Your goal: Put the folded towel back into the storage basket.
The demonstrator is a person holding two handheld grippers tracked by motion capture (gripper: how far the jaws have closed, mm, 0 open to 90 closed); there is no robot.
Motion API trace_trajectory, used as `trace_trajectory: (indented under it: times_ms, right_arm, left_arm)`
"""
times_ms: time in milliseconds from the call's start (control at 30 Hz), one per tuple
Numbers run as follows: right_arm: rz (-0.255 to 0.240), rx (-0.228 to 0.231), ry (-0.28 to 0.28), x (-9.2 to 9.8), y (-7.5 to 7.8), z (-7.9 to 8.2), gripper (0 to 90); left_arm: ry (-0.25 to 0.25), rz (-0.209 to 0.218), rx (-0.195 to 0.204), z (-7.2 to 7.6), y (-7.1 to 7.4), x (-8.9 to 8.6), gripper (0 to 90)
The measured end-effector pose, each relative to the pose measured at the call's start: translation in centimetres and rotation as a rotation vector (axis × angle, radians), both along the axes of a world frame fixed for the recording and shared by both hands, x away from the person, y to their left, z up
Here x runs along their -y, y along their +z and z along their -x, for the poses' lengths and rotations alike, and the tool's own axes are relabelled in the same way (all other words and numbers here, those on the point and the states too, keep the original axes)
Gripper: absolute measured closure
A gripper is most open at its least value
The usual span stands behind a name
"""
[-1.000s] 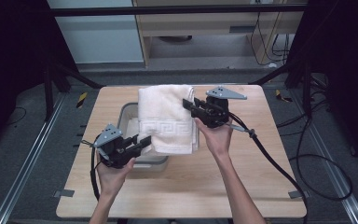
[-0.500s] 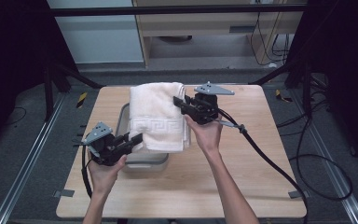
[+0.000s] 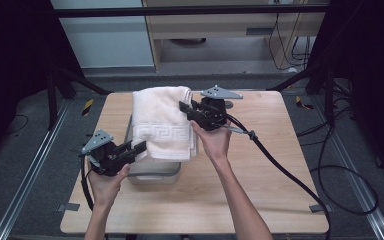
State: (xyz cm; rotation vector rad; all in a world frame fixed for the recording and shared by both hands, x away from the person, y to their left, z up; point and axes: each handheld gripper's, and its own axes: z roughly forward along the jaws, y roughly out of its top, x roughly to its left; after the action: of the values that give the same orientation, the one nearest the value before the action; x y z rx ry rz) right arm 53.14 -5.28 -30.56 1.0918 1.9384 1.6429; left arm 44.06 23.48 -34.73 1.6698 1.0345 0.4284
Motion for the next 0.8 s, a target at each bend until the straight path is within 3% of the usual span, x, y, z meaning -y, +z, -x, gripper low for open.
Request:
trace_trajectory:
  times_ms: [333, 500, 800]
  right_arm:
    - [-0.011, -0.01, 0.012, -1.3, -0.3, -0.5, 70.9]
    - [0.001, -0.019, 0.009, -1.8, -0.7, -0.8, 70.8]
    - [0.007, -0.032, 0.013, -3.1, -1.6, -1.5, 70.7]
  left_arm:
    - [0.019, -0.002, -0.012, -0.2, 0.0, -1.2, 68.0]
    - [0.032, -0.03, -0.018, -0.4, -0.3, -1.3, 68.0]
    - [0.049, -0.044, -0.041, -0.8, -0.7, -2.3, 68.0]
